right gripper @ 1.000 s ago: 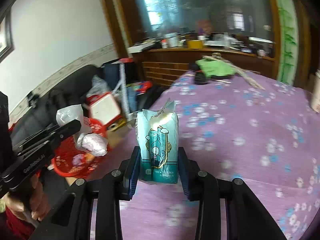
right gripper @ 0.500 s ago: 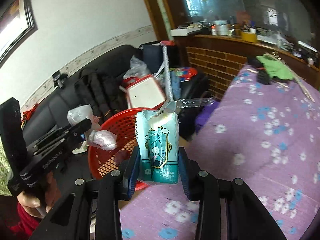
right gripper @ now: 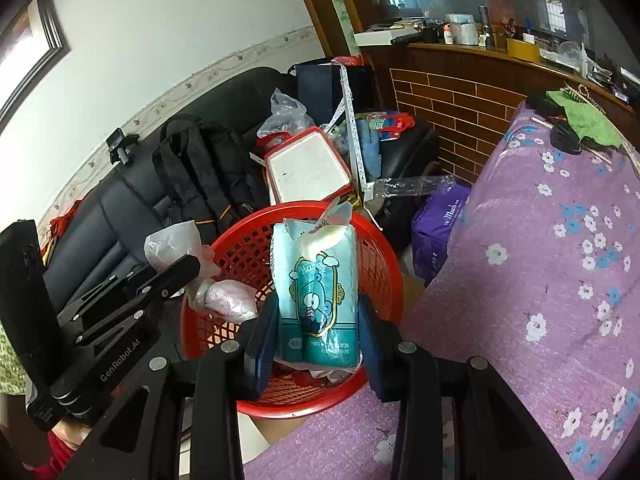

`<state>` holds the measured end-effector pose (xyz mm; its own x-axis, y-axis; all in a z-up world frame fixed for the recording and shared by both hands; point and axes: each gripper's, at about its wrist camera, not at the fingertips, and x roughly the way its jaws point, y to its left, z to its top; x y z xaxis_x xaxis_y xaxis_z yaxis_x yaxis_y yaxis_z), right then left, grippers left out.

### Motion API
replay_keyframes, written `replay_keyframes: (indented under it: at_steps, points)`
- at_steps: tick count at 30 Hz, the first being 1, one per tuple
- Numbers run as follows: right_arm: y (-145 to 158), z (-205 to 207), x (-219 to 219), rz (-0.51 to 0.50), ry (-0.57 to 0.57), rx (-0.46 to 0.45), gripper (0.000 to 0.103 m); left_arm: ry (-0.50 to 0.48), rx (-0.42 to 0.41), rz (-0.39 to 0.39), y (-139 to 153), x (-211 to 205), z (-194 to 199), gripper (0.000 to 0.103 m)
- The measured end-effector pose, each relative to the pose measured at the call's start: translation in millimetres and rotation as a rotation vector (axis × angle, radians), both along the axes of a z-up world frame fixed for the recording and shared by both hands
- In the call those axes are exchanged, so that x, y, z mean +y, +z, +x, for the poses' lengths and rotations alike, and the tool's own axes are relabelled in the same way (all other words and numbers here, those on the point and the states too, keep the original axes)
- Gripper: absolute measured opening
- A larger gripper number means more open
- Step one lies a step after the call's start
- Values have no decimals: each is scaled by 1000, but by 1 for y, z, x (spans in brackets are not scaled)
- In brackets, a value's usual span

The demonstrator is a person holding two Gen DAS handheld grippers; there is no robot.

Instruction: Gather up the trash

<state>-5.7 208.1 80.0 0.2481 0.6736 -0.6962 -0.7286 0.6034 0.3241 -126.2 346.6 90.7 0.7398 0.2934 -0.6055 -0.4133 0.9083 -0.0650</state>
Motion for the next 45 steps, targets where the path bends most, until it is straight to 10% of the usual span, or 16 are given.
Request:
replay_keyframes:
  at_steps: [20, 24, 29, 35, 45]
  points:
    - [-4, 7, 18, -6, 2, 2, 45, -3, 13, 0, -7, 3, 7, 23]
    - [-2, 7, 19, -8, -11, -22, 58, -1, 4, 5, -6, 5, 9, 52]
    - [20, 1, -6, 40, -50, -73, 59, 40, -65, 28, 7, 2, -5, 64]
    - [55, -42, -52, -1, -160, -329, 88, 180, -189, 137, 31, -28, -47, 100]
    - [71, -112, -138, -26, -310, -564, 103, 259, -191, 282, 50, -104, -79, 103]
